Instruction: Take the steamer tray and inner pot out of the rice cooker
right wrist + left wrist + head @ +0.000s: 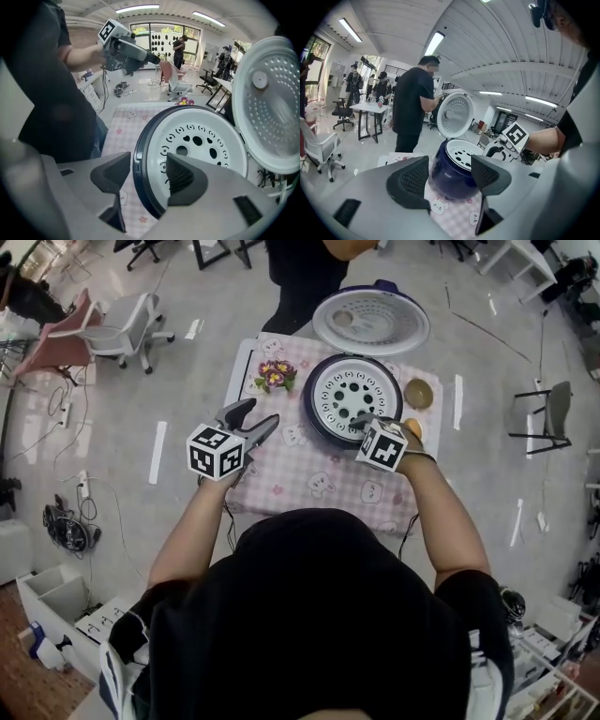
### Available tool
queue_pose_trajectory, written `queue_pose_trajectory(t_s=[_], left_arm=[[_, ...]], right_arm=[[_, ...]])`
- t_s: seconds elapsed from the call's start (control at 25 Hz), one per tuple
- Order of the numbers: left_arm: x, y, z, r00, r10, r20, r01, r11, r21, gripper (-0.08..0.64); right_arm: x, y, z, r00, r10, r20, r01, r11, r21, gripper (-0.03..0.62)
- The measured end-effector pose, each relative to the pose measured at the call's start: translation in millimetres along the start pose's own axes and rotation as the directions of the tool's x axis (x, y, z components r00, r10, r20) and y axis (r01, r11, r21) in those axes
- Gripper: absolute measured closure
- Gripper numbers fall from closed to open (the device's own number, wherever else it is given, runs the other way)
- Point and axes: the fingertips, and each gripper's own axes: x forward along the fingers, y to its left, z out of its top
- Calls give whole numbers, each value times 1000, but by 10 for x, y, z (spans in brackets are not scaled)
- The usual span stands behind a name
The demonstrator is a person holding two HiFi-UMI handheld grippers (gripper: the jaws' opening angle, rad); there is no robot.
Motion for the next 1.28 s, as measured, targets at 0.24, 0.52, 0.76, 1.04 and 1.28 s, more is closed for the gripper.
queue_pose_trajectory(t_s=[0.24, 0.52, 0.76, 1.04, 1.28], left_arm=[[-42, -18, -92, 1000, 26, -13, -26, 1000, -3, 272], [-88, -24, -127, 999, 46, -10, -46, 999, -26, 272], [-78, -70, -100, 998, 61, 8, -61, 998, -17, 272], [-126, -133, -128, 998, 67, 2, -67, 998, -14, 272], [-163, -205, -130, 998, 67, 10, -67, 998, -9, 272]], right_arm=[[117, 34, -54, 997, 47, -63, -51, 997, -65, 368], [218, 89, -133, 988, 107, -108, -117, 989, -91, 375], [226, 53, -153, 984, 126, -125, -140, 984, -108, 397], [55, -29, -204, 981, 100, -164, -120, 986, -119, 434], [-36, -5, -170, 985, 80, -155, -101, 986, -131, 485]])
